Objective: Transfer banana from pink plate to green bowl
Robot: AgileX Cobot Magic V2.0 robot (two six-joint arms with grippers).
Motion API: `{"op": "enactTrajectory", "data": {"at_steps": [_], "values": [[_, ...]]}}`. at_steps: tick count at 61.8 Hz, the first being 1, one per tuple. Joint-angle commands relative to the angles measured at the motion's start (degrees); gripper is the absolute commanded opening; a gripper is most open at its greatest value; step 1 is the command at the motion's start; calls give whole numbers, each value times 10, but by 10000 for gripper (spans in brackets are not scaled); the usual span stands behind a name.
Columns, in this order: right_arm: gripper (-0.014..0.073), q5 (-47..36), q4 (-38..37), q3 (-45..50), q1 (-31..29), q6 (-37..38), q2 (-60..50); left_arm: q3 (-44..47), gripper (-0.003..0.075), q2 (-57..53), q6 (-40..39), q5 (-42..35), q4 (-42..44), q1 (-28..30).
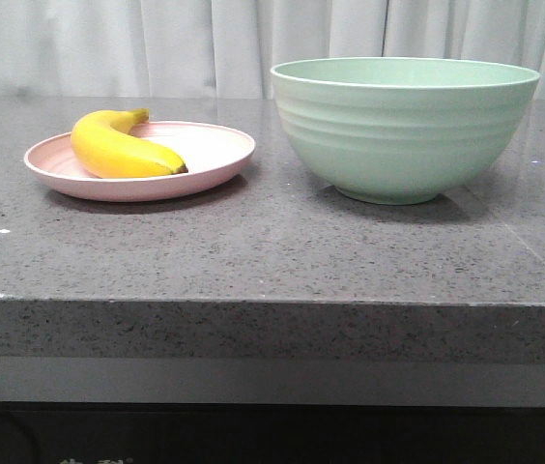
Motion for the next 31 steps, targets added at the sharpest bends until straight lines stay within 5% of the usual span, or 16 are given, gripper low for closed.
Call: {"op": "enactTrajectory", "data": {"at_steps": [1,17,31], "values": [[-69,21,-13,-74,-1,-7,47,-68,-18,43,-5,10,1,-4],[-69,141,-13,-209,-1,-7,184,-220,-18,159,-3,93,-3,-4],[-69,143,-13,-211,-1,-7,263,-229,-18,215,-3,100,-3,-4]]}}
